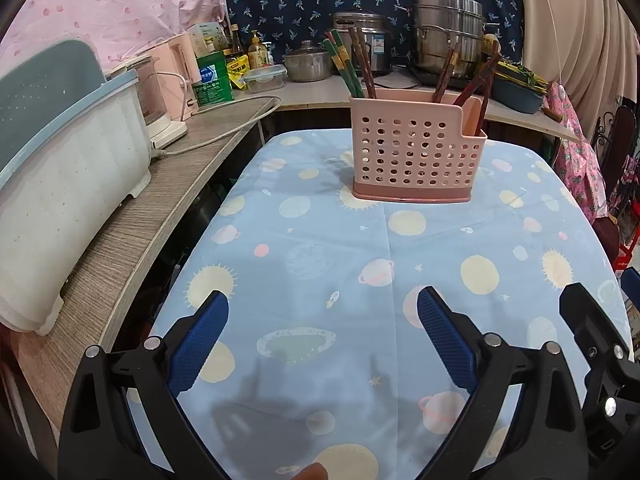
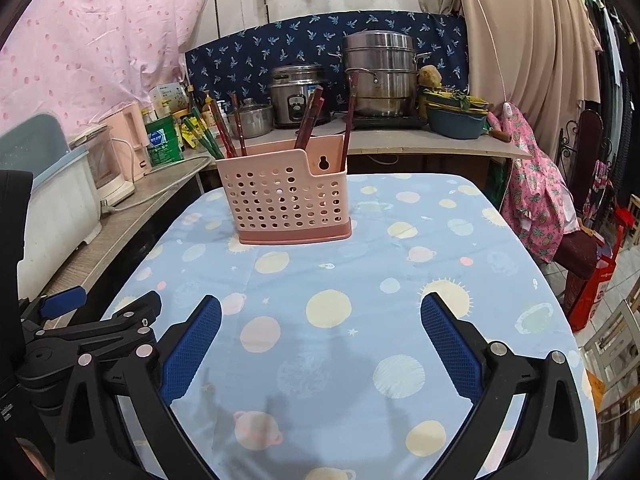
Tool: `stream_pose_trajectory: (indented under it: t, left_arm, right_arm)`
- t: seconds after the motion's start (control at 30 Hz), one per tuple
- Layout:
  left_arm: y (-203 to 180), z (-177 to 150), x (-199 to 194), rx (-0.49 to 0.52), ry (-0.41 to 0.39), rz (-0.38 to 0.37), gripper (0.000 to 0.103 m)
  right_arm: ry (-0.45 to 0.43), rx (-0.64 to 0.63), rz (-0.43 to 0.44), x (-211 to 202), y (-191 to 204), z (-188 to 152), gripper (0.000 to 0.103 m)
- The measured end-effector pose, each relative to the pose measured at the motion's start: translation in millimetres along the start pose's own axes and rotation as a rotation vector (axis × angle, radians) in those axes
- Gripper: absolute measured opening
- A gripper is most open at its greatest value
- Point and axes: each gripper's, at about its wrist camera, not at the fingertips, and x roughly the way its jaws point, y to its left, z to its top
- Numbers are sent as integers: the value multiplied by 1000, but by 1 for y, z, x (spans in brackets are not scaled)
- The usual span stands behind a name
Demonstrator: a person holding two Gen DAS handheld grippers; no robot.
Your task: Organize utensils
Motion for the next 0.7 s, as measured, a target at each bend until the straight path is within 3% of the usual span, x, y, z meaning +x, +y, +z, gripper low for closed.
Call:
stream_pose_trajectory:
  t: [0.7]
  left_arm:
    - [-3, 9, 14, -3, 18, 8, 91]
  right_arm:
    - [29, 4, 10, 22, -2, 9, 96]
